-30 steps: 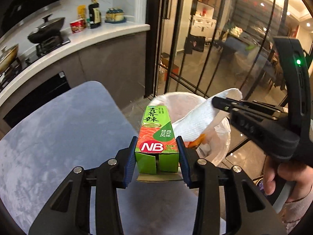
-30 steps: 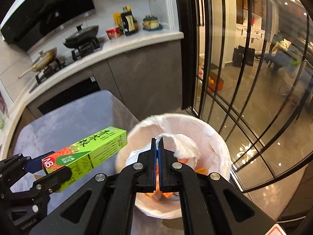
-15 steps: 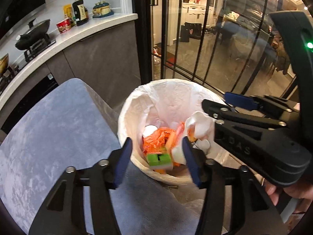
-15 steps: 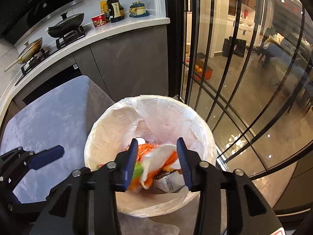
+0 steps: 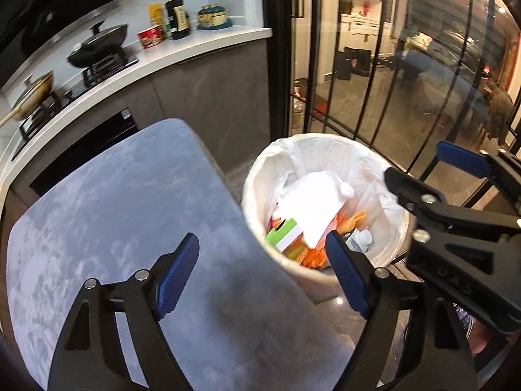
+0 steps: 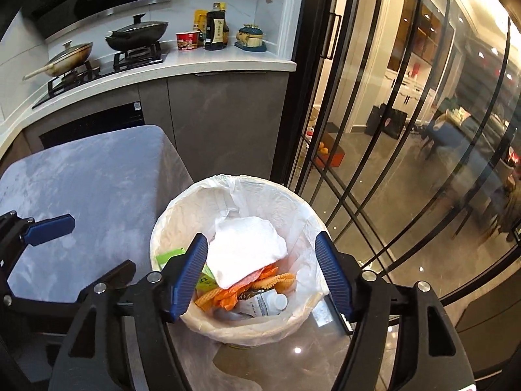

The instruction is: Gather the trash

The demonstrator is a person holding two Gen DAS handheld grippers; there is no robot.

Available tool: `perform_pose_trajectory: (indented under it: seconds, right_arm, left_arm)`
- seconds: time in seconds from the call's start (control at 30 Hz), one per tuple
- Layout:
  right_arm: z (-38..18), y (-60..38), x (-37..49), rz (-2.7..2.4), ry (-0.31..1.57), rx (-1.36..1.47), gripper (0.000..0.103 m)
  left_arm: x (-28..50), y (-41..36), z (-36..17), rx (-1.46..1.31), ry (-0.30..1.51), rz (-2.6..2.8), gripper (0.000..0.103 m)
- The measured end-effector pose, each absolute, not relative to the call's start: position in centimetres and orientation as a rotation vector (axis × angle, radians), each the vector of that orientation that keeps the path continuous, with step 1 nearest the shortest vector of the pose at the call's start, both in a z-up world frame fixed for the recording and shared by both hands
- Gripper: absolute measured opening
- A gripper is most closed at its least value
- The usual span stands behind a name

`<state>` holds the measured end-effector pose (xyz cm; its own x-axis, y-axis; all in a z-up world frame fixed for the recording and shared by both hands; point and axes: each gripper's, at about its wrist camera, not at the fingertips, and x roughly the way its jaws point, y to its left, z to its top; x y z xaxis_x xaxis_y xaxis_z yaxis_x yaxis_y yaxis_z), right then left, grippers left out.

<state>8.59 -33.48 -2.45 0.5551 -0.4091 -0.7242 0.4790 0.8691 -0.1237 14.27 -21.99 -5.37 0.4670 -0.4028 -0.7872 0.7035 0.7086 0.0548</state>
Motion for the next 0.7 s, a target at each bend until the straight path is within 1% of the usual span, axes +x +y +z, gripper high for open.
perform_pose_trajectory:
  seconds: [0.27, 0.4, 0.5, 0.6, 0.67, 0.7]
  right_arm:
    - [-2.0, -32.1, 6.3, -0.518, 0.84, 0.076, 0.069]
    - [-2.0, -31.9, 4.8, -0.519, 0.849, 0.085, 0.073]
    - [-2.0, -31.8, 3.9, -0.514, 0.859, 0.088, 0.074]
    - [-2.0, -31.8, 3.1, -0.509, 0.865, 0.089, 0.079]
    - [-2.1, -31.8, 2.7, -0.502, 0.871, 0.09, 0.08]
    - [-2.1, -31.7, 2.6, -0.498, 0.876, 0.09, 0.081]
  left_arm:
    - [12.9, -19.9, -5.6, 0.373, 0.877, -0.646, 0.076]
    - [12.1, -19.1, -5.6, 0.362, 0.891, -0.629, 0.076]
    - [11.6, -18.5, -5.6, 0.35, 0.9, -0.615, 0.079]
    - [10.9, -18.1, -5.7, 0.343, 0.903, -0.597, 0.079]
    - [10.5, -17.7, -5.7, 0.338, 0.905, -0.585, 0.083]
    - [10.4, -17.5, -5.7, 0.336, 0.905, -0.579, 0.086]
